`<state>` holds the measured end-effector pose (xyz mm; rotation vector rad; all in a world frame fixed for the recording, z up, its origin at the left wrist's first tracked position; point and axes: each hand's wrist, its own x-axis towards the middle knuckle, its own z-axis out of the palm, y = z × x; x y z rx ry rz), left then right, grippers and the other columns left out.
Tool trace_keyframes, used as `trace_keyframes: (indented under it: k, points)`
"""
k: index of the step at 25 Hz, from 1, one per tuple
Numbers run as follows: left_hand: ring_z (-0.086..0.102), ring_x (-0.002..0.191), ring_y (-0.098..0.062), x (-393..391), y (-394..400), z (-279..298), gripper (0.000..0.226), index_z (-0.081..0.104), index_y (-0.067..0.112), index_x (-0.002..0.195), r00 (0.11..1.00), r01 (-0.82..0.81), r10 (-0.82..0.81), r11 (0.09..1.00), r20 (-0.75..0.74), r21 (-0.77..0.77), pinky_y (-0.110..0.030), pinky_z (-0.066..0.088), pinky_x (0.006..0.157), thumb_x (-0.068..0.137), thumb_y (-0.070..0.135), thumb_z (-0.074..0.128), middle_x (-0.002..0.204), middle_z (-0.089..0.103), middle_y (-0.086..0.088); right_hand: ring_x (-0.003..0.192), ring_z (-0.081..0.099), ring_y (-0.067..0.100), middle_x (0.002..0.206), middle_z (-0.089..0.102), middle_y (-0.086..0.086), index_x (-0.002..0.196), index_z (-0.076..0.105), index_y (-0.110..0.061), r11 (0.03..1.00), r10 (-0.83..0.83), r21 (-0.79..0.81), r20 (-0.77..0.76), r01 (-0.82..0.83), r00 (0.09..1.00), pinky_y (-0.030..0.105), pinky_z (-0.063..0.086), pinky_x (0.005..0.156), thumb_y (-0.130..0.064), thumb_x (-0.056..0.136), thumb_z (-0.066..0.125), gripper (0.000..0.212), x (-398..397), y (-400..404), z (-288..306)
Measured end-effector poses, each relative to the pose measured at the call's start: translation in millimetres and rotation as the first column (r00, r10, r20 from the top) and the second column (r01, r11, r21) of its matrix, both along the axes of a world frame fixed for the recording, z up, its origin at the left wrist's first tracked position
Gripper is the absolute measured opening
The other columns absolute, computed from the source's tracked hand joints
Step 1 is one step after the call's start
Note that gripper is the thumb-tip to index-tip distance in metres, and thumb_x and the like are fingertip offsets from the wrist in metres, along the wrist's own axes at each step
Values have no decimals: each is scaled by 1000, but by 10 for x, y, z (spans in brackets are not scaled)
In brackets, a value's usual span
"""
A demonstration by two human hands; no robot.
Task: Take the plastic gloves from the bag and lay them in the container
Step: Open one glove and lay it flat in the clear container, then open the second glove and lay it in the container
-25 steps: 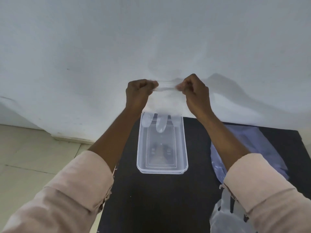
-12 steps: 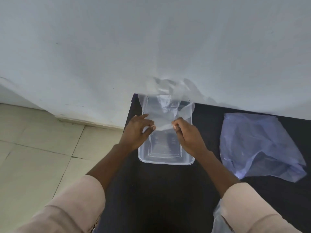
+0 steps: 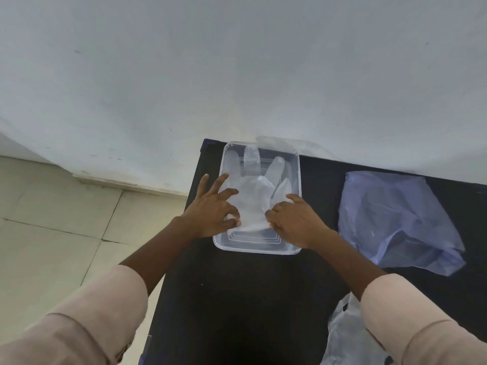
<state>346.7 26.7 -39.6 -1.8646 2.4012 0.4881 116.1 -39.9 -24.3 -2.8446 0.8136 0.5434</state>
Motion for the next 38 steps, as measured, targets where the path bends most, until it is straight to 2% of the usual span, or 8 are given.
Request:
trace_keyframes:
  k: [12,15,18,20,22,25,27,38]
  points:
    - [-9,151,-33,-19,-72,125,53,64,37,124,977,54,-91,980,194,191,-64,-10,114,90,66,36,163,20,3,144,28,27,148,47,-3,126,59,-36,964,262,134,-318,-230,911,53,13,115,-45,95,40,38,2,-87,110]
    - [-9,151,-33,-45,-100,178,57,56,33,134,968,38,-91,974,234,224,-64,-10,114,91,64,36,164,18,0,141,33,25,145,50,-3,123,63,-31,972,192,176,-187,-159,963,49,23,114,-34,94,46,34,65,-112,207]
    - [14,150,-29,-97,-109,320,46,56,29,133,998,-16,8,992,60,126,-60,1,118,93,51,49,156,37,-1,127,51,22,133,62,-1,122,63,-24,983,-42,184,179,9,983,44,37,108,-30,94,53,30,46,-77,317]
    - [47,133,-25,-163,-103,432,35,63,24,124,937,-177,178,984,-299,32,-52,28,115,92,37,60,139,58,-2,114,60,21,125,66,2,120,64,-19,932,-312,306,405,194,860,37,45,99,-27,92,60,29,0,-33,423]
    - [64,105,-16,-287,-85,604,27,68,19,115,702,-363,350,925,-620,112,-39,50,97,90,26,66,118,68,1,103,63,14,114,68,1,114,65,-16,766,-628,529,493,365,602,22,46,86,-21,91,64,24,-61,38,554]
    - [66,90,-10,-551,-11,923,21,71,14,110,424,-389,468,867,-776,310,-26,52,79,91,20,66,100,70,2,90,64,9,98,69,-2,101,66,-21,462,-887,802,417,378,199,21,46,77,-14,89,64,14,-210,221,765]
    - [68,96,-21,-752,114,1096,16,71,17,106,333,-311,487,865,-807,394,-33,53,83,92,20,63,104,72,-5,91,65,14,97,70,2,100,66,-18,380,-923,861,376,338,80,31,49,78,-13,90,61,12,-381,440,900]
    - [63,92,-16,-2007,1306,1086,21,68,18,112,423,-19,450,872,-787,488,-30,45,76,93,21,59,102,71,-3,89,67,16,94,73,2,97,69,-19,207,-938,869,307,449,-163,29,49,74,-17,90,62,10,-1441,2095,963]
